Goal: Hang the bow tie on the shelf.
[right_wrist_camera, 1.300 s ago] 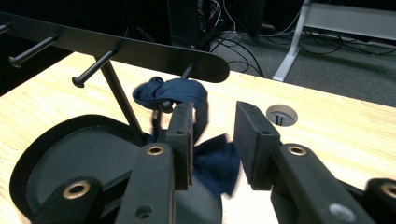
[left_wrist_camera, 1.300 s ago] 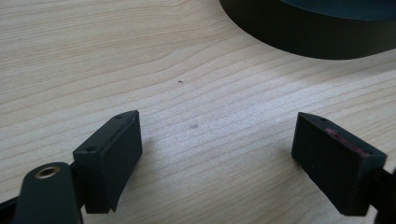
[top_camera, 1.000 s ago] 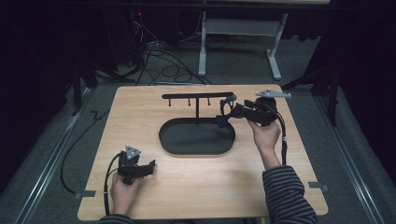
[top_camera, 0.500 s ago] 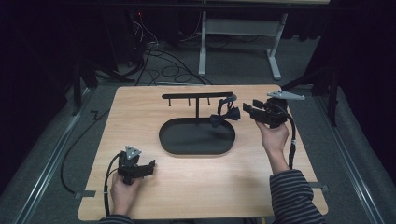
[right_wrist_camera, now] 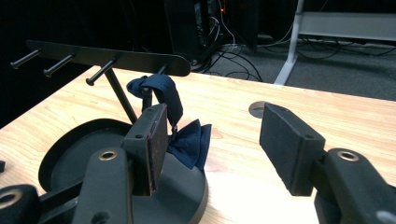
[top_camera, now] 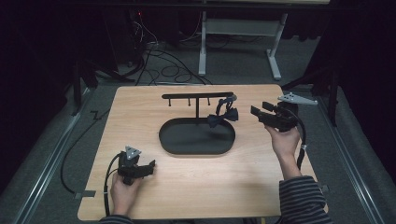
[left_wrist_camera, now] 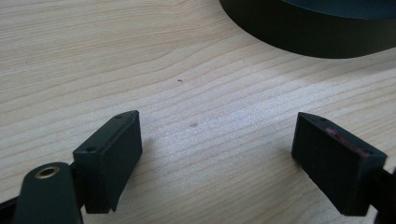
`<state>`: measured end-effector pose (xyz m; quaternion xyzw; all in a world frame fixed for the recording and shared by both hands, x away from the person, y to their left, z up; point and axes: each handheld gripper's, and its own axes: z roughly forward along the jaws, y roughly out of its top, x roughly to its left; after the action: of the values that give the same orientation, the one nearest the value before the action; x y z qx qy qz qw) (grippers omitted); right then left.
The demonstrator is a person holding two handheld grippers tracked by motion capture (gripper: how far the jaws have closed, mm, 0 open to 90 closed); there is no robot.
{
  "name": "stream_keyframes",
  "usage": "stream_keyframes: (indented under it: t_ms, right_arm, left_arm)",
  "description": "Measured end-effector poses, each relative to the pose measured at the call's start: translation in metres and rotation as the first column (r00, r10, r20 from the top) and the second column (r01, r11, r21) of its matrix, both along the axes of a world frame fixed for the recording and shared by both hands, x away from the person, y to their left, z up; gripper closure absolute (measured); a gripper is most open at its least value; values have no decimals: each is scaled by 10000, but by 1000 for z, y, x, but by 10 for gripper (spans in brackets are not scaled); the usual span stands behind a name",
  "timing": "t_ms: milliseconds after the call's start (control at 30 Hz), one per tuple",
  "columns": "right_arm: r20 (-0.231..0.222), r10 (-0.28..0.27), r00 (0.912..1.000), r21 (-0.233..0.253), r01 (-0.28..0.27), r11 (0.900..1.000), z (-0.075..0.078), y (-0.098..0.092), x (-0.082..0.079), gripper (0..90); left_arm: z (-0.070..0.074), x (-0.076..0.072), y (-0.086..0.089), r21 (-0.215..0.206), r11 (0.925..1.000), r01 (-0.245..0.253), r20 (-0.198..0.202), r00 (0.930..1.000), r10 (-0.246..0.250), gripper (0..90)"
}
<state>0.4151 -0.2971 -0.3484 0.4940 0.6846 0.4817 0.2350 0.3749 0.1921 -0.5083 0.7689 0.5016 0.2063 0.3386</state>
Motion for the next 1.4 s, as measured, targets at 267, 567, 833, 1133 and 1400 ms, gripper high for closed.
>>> stream_keyframes:
  t_ms: [267,567,833,1133,1400]
  right_arm:
    - [26,163,9999,72,-163,9998,0,-7,-8,421]
    - [-199,180,9996,291,-175,9994,-3,-14,-18,438]
    - [-626,210,9978,342,-189,9992,-12,-19,-25,452]
    - [-579,257,9980,338,-237,9991,-17,-23,-35,453]
    - [-493,73,9988,266,-60,9996,-19,-30,-49,453]
  left_arm:
    - [0,0,0,1,10000,0,2,10000,0,166]
    - [0,0,0,-1,10000,-2,1,10000,2,166]
    - [0,0,0,3,10000,-1,3,10000,1,166]
    - [0,0,0,8,10000,-10,12,10000,10,165]
    - [0,0,0,6,10000,-11,16,10000,11,165]
